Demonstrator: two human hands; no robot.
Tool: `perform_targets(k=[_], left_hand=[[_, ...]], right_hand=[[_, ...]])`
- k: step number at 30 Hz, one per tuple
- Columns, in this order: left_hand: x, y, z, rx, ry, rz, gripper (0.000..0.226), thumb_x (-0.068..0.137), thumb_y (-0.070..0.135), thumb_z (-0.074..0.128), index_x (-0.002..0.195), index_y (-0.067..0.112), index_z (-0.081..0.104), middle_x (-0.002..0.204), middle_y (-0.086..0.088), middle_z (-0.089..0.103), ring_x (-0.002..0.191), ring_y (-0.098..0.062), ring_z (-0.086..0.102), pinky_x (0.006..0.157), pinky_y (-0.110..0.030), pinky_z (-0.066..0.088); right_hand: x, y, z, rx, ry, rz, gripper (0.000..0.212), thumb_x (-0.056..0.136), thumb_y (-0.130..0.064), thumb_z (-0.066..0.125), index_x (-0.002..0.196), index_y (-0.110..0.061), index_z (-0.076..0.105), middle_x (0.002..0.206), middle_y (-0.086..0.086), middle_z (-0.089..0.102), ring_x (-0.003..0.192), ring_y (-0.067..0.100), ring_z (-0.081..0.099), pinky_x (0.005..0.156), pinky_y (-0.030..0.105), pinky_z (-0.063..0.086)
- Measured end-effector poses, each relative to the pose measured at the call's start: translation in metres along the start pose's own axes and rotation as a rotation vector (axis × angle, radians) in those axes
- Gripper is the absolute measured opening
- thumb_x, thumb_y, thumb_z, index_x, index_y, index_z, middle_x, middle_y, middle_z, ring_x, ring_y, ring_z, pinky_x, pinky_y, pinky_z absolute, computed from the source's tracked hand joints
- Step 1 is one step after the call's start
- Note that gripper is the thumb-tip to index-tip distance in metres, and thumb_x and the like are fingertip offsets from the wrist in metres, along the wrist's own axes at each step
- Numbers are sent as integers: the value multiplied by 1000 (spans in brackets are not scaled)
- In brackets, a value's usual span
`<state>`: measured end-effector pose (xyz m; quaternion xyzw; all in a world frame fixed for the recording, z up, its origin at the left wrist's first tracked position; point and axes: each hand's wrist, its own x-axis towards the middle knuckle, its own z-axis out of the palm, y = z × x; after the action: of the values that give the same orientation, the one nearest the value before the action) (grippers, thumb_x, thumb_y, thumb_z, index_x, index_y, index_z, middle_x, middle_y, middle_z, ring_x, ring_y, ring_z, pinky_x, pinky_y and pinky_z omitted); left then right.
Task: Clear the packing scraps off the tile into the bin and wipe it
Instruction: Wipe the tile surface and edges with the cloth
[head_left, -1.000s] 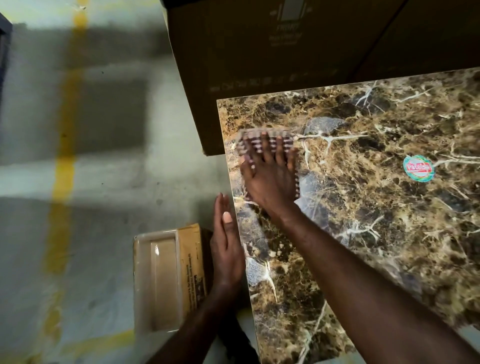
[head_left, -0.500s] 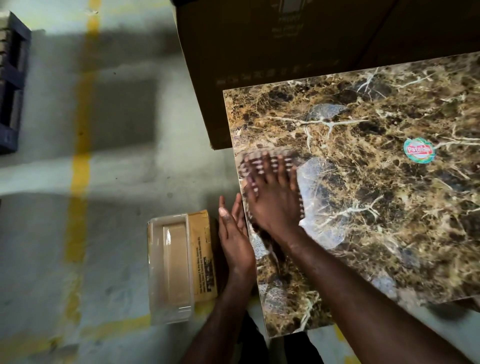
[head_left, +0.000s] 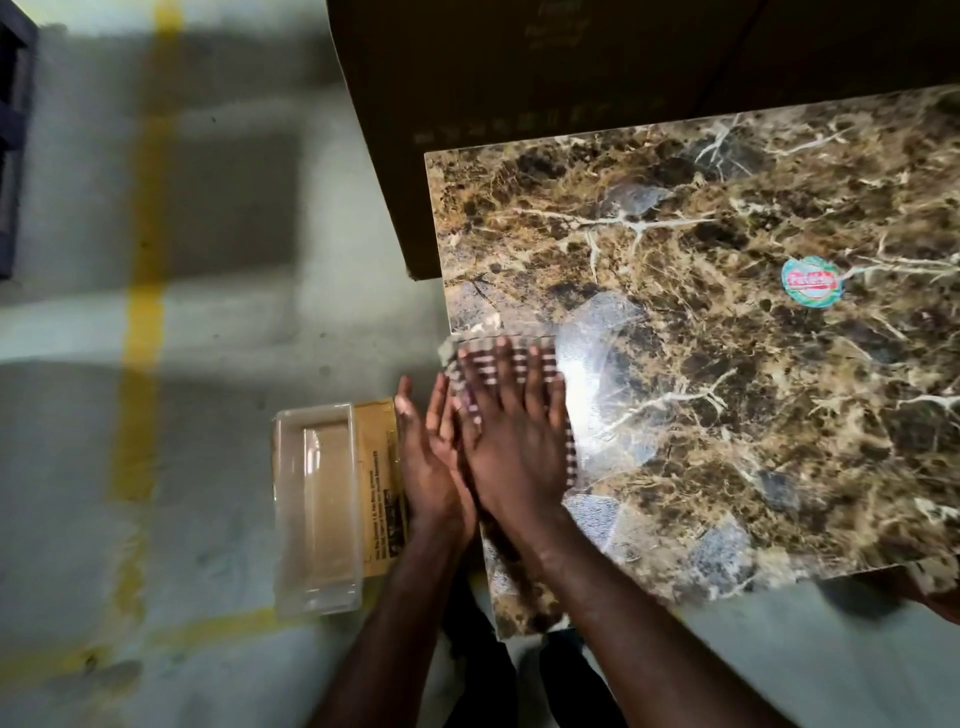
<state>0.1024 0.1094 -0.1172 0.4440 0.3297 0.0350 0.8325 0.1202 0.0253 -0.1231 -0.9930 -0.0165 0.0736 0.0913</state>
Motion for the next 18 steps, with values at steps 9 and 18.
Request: perform_targets(k=[9, 18], left_hand=[[-25, -12, -33, 213, -208, -26, 73, 102, 60, 42, 166, 27, 34, 161, 7, 53, 150, -9, 48, 130, -40, 29], [-31, -7, -41, 405, -307, -45, 79, 99, 77, 42, 161, 29, 48, 155, 4, 60, 147, -16, 53, 129, -48, 33]], right_hand=[[-22, 75, -9, -10, 19, 163, 66, 111, -61, 20, 168, -42, -7, 178, 3, -11, 163, 33, -14, 131, 60, 3], [-104, 12, 11, 25, -66, -26, 63, 112, -57, 23, 169, -41, 2, 179, 2, -7, 164, 35, -11, 130, 60, 11]])
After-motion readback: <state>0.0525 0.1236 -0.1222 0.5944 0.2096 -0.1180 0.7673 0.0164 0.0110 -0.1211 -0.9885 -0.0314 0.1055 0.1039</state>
